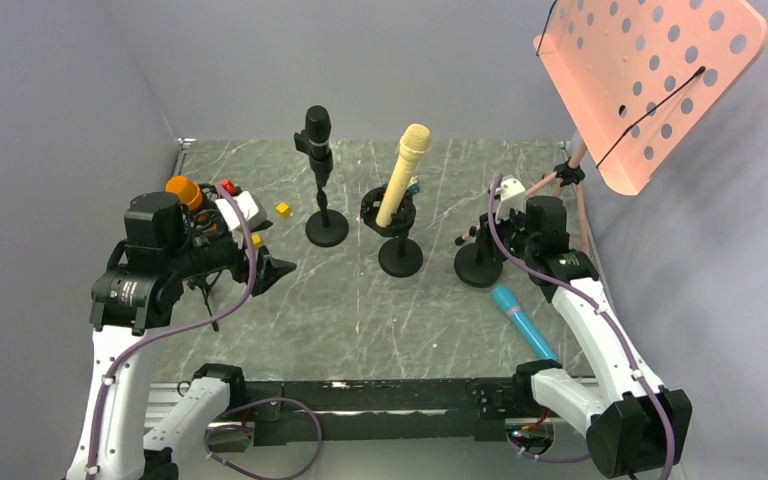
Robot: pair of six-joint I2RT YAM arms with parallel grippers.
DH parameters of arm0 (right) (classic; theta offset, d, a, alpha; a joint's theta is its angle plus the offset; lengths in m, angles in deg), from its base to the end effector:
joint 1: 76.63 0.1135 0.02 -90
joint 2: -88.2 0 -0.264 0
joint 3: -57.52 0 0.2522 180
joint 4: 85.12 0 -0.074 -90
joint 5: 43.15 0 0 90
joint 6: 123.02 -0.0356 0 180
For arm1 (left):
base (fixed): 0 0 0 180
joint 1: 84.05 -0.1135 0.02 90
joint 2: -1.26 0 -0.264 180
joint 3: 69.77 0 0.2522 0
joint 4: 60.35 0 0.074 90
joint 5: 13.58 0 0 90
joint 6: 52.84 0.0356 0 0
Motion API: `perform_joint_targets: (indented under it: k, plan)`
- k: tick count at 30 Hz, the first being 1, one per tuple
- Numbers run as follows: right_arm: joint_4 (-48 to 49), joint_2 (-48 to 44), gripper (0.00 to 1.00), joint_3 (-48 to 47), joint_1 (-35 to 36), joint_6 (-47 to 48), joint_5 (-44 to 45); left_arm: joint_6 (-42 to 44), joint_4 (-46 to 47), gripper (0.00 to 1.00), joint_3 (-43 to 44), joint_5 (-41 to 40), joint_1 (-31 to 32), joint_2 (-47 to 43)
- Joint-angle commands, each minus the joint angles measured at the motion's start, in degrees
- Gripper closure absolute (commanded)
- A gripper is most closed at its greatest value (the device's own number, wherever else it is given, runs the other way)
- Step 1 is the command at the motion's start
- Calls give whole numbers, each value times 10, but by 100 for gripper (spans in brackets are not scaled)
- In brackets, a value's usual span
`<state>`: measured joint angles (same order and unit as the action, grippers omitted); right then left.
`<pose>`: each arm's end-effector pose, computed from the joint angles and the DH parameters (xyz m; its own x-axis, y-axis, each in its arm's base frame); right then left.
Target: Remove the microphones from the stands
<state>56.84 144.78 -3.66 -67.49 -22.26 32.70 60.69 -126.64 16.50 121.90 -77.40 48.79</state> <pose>0.2124 0.0430 0.2943 -0.4681 -0.2587 -0.8449 -0.4508 0.8923 -0.0234 0.1224 -0.0398 0.4203 -0.1381 0.2979 -0.9445 0.8335 0.5500 0.0516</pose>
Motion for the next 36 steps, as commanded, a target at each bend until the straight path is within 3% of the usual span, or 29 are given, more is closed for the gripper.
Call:
perform_joint_targets:
  k: [1,7,11,17,28,32,36]
  plan:
    - [77,10,68,11,-5,-9,-19,-19,28,1,-5,25,-7,-5]
    - [16,-5,18,-48,-5,-9,-49,-20,31,1,-8,18,-11,-12]
    - [-64,-11,1,-145,-5,-17,-125,-13,19,1,-13,19,-12,-16]
    - [-91,13,0,-208,14,-37,-238,-33,38,1,-29,31,-19,-8]
    - [33,118,0,-309,80,-114,-299,-52,52,1,-6,69,-19,30]
    - [76,142,0,-319,95,-145,-335,-53,84,4,28,63,26,50]
    - [88,154,2,-322,111,-145,-343,-1,82,12,105,3,110,117]
